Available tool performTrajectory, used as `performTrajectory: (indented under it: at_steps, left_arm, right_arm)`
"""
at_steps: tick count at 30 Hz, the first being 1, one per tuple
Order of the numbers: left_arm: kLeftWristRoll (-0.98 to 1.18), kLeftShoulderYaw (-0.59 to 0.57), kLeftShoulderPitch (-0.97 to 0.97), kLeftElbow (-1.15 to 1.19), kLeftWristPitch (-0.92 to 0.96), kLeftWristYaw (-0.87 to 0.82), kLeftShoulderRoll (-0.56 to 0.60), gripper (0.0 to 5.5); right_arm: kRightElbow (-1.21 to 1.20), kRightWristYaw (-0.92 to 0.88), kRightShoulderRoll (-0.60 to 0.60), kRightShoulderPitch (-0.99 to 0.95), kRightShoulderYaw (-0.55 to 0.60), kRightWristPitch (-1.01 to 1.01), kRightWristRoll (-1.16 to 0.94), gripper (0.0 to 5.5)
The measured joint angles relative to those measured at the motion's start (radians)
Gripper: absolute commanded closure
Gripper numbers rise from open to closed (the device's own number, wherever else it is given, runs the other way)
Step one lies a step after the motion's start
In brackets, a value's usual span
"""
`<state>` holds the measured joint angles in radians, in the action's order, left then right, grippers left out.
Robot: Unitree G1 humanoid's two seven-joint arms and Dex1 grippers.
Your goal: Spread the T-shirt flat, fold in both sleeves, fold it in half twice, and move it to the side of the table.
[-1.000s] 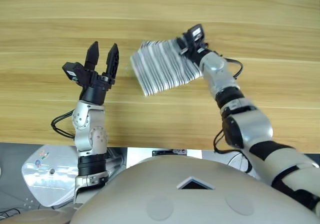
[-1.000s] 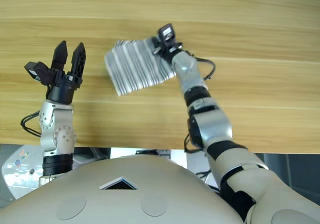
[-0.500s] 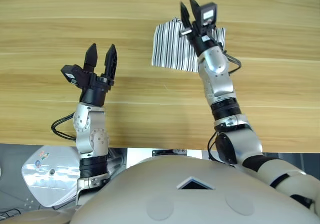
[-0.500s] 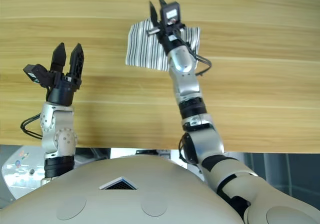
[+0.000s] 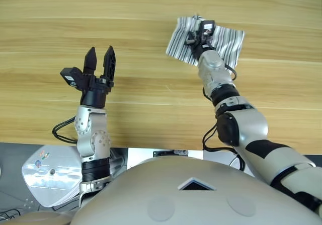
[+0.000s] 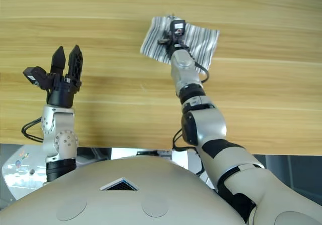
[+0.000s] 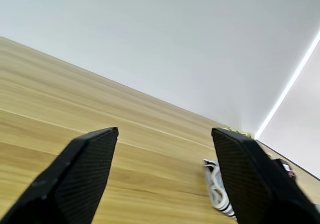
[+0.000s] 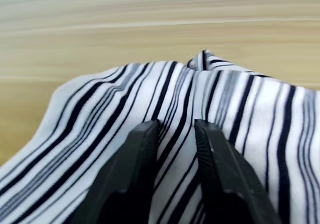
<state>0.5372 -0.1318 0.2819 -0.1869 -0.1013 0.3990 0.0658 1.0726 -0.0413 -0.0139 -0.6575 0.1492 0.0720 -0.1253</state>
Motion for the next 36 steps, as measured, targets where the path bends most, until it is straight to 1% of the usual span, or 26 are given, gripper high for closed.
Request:
performTrajectory:
  at_steps: [2,7,10,12,15,21,23,25,26,27,29,30,32,34,36]
  left_arm:
    - [-0.003,-0.01,0.005,0.001,-0.001,-0.017,-0.003,2.01]
    - [-0.003,-0.046,0.037,0.001,-0.016,-0.039,-0.024,2.01]
    - [-0.003,-0.061,0.06,0.001,-0.032,-0.045,-0.039,2.01]
    - [-0.003,-0.077,0.081,0.001,-0.049,-0.046,-0.041,2.01]
    - [-0.003,-0.084,0.093,0.001,-0.053,-0.046,-0.044,2.01]
    - [-0.007,-0.093,0.097,0.016,-0.076,-0.046,-0.055,2.01]
    - [-0.047,-0.093,0.09,0.017,-0.108,-0.046,-0.053,2.01]
    - [-0.136,-0.082,0.046,0.017,-0.173,-0.065,-0.052,2.01]
    - [-0.211,-0.07,0.0,0.026,-0.206,-0.088,-0.044,2.01]
    - [-0.307,-0.053,-0.054,0.048,-0.227,-0.131,-0.035,2.01]
    - [-0.498,-0.024,-0.185,0.15,-0.223,-0.264,-0.033,2.01]
    - [-0.555,-0.015,-0.275,0.232,-0.195,-0.334,-0.036,2.01]
    - [-0.628,0.004,-0.415,0.375,-0.172,-0.429,-0.038,2.01]
    - [-0.7,0.022,-0.517,0.529,-0.181,-0.509,-0.03,2.01]
    - [-0.731,0.035,-0.554,0.641,-0.222,-0.563,-0.022,2.01]
  right_arm:
    - [0.008,-0.096,0.058,0.005,0.082,0.016,-0.035,4.2]
    - [0.11,-0.361,0.278,-0.006,0.324,0.064,-0.153,4.2]
    - [0.154,-0.456,0.342,-0.017,0.421,0.105,-0.206,4.2]
    - [0.176,-0.487,0.361,-0.026,0.464,0.126,-0.226,4.2]
    - [0.192,-0.505,0.38,-0.04,0.493,0.139,-0.242,4.2]
    - [0.215,-0.506,0.39,-0.047,0.51,0.177,-0.243,4.2]
    - [0.191,-0.516,0.384,-0.034,0.461,0.281,-0.185,4.2]
    - [0.059,-0.527,0.378,-0.016,0.337,0.461,-0.032,4.2]
    - [-0.036,-0.515,0.368,-0.018,0.27,0.523,0.033,4.2]
    - [-0.107,-0.484,0.341,-0.018,0.212,0.544,0.076,4.2]
    - [-0.18,-0.378,0.248,0.009,0.074,0.521,0.147,4.2]
    - [-0.185,-0.33,0.188,0.038,-0.007,0.494,0.199,4.2]
    - [-0.161,-0.295,0.114,0.088,-0.109,0.469,0.276,4.2]
    - [-0.139,-0.288,0.103,0.13,-0.147,0.466,0.312,4.2]
    - [-0.167,-0.215,0.103,0.196,-0.158,0.459,0.301,4.2]
